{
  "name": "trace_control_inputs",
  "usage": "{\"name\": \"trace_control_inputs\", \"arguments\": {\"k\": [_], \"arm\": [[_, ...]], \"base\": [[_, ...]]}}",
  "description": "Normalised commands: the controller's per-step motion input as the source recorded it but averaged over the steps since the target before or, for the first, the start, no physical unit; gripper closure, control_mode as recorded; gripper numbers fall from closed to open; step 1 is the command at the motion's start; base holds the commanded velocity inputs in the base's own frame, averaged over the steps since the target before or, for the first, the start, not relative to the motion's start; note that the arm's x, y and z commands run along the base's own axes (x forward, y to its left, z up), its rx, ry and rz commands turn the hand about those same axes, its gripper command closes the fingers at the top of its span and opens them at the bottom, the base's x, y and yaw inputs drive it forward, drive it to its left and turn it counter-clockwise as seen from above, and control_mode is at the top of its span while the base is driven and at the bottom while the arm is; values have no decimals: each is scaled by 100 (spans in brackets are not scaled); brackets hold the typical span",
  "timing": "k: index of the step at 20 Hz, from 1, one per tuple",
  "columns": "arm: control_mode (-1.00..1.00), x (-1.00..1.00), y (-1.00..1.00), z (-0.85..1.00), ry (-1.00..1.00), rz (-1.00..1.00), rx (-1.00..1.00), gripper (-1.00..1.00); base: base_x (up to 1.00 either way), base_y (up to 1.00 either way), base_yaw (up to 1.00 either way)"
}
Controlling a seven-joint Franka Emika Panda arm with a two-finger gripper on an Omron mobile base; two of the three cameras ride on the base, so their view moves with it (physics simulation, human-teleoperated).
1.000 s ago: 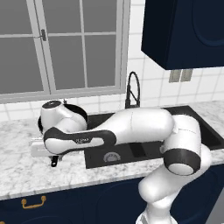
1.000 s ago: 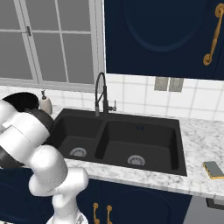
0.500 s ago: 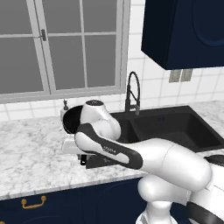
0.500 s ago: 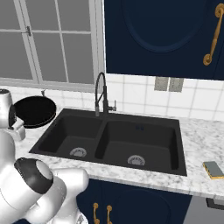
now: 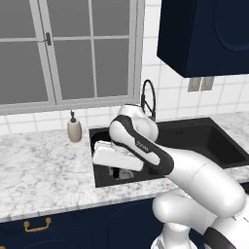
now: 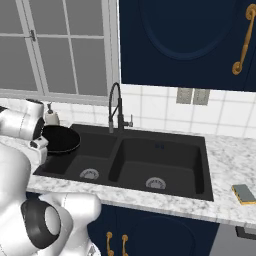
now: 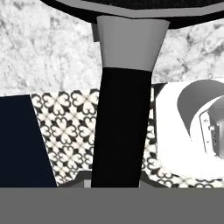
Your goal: Pick the pan and sponge and place them into the sink. Then turn on the water.
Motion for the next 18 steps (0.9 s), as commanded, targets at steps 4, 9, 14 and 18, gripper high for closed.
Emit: {"name": "trace_control_inputs", "arguments": {"k": [4, 9, 14, 18], "arm": [[-100, 8, -35, 1, 41, 0, 0, 100], [-100, 20, -19, 0, 24, 0, -4, 100], [-100, 31, -15, 0, 22, 3, -4, 100], [-100, 17, -32, -11, 4, 6, -1, 100]], "base": [[0, 0, 0], [0, 0, 0], [0, 0, 0], [0, 0, 0]]}}
